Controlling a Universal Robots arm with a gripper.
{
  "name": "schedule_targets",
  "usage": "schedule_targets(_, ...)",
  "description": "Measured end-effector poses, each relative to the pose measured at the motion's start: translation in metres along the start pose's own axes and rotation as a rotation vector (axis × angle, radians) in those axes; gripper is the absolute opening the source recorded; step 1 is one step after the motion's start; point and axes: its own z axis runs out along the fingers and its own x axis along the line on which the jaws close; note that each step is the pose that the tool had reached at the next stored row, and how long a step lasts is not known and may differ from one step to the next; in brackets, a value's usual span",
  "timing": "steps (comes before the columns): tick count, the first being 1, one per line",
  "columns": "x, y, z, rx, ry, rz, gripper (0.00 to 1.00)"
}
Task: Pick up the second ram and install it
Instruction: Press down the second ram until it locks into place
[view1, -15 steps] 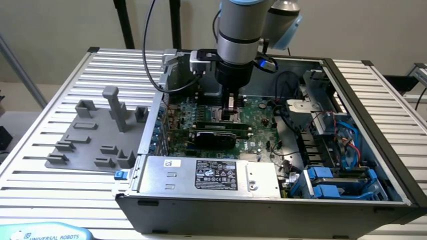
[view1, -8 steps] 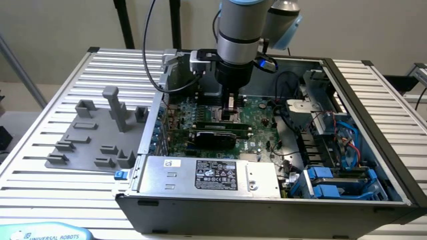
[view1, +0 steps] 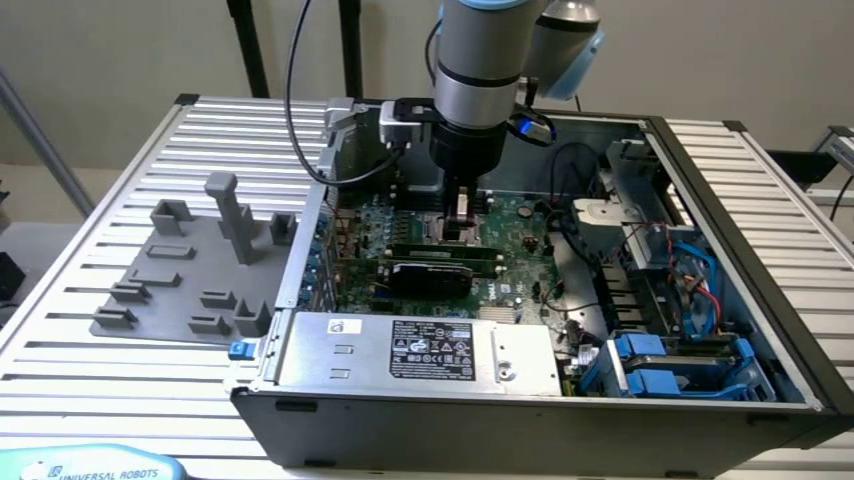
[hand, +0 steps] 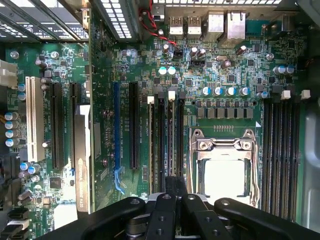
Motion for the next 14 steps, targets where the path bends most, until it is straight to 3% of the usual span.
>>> schedule_targets(14,0.001,0.0002,0.0246,-0.0007,0.0019,0.000,0.11)
